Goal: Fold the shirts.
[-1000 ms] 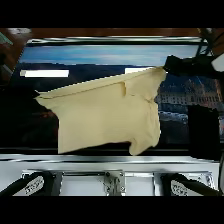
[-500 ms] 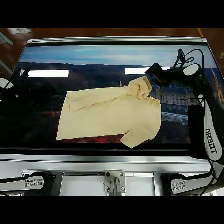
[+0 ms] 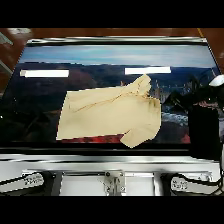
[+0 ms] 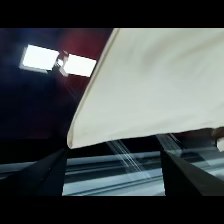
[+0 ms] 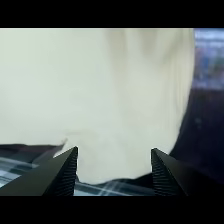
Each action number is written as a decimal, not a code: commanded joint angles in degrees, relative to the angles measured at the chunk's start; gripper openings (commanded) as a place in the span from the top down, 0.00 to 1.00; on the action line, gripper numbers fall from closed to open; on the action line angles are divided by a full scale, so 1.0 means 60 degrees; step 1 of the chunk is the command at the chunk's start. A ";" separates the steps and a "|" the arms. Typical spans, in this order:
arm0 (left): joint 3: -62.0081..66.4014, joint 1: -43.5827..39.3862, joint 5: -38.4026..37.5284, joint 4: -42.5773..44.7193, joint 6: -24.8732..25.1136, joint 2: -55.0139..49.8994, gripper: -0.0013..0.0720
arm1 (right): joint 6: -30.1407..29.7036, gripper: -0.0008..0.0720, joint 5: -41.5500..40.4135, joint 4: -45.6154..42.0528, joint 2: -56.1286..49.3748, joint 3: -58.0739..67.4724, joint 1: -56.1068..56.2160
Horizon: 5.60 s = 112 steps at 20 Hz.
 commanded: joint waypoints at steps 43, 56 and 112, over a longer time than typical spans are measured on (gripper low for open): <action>0.0459 -0.1628 0.2014 -0.2011 0.0852 0.1104 0.94 | 0.0404 0.91 -0.3603 0.0273 0.0055 -0.2626 0.1665; 0.9865 -0.1628 0.4499 -0.0710 -0.0554 0.7399 0.94 | -0.0619 0.91 -0.5610 -0.1071 0.8659 0.5064 0.1665; 0.3891 -0.3472 0.1759 0.3180 -0.0783 -0.2375 0.94 | 0.1519 0.91 -0.3504 -0.4186 -0.2266 0.1064 0.3472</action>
